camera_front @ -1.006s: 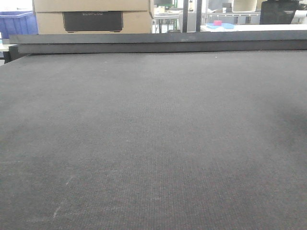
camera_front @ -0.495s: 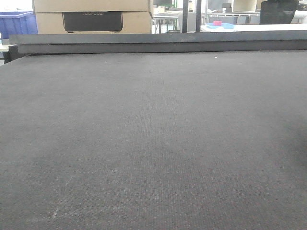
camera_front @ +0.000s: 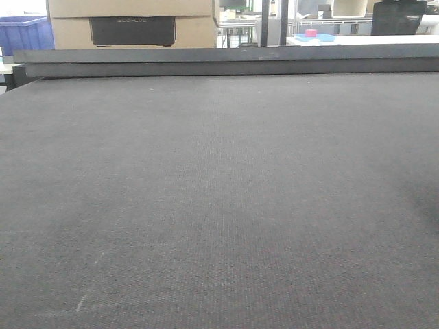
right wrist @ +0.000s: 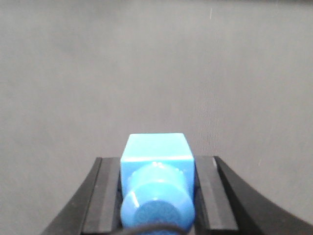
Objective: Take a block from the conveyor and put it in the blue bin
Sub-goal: 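Hold both blocks and drive the base away from the belt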
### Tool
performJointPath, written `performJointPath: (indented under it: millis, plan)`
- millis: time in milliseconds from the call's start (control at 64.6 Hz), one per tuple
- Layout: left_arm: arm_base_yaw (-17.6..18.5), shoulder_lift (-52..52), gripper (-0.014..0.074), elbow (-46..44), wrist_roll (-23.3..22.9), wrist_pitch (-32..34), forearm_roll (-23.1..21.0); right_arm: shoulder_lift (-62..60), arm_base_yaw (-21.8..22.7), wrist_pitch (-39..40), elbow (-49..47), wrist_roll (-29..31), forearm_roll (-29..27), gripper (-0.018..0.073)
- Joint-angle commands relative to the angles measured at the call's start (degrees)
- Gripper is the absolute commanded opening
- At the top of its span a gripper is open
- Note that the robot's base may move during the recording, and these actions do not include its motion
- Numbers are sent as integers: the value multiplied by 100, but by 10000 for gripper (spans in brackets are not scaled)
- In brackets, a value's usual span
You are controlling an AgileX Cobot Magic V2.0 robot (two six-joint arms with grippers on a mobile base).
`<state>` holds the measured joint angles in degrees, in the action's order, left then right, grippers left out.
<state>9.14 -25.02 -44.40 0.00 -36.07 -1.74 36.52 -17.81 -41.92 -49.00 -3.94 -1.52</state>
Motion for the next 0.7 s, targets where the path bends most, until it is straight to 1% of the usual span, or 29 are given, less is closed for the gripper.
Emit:
performJointPath:
  millis: [0, 62, 124, 248, 387, 619, 681]
  plan:
    - [43, 160, -111, -4, -67, 63, -40, -126, -11, -201, -377, 48, 4, -155]
    - [43, 180, -111, -76, -67, -107, -40, -179, -11, -260, -576, 48, 4, -155]
    - [43, 164, -111, -225, -67, -414, -40, -221, -11, -272, -691, 73, 4, -155]
    - [43, 3, -111, -687, -67, -933, -40, -381, -11, -259, -743, 287, 4, -155]
    - [43, -186, -111, -1128, -67, -1227, 11, -589, -11, -271, -743, 350, 4, -155]
    - [43, -305, -111, -1249, -67, -1227, 95, -708, -11, -214, -743, 350, 4, -155]
    - [43, -305, -111, -1249, -67, -1215, 174, -708, -11, -214, -743, 350, 4, -155]
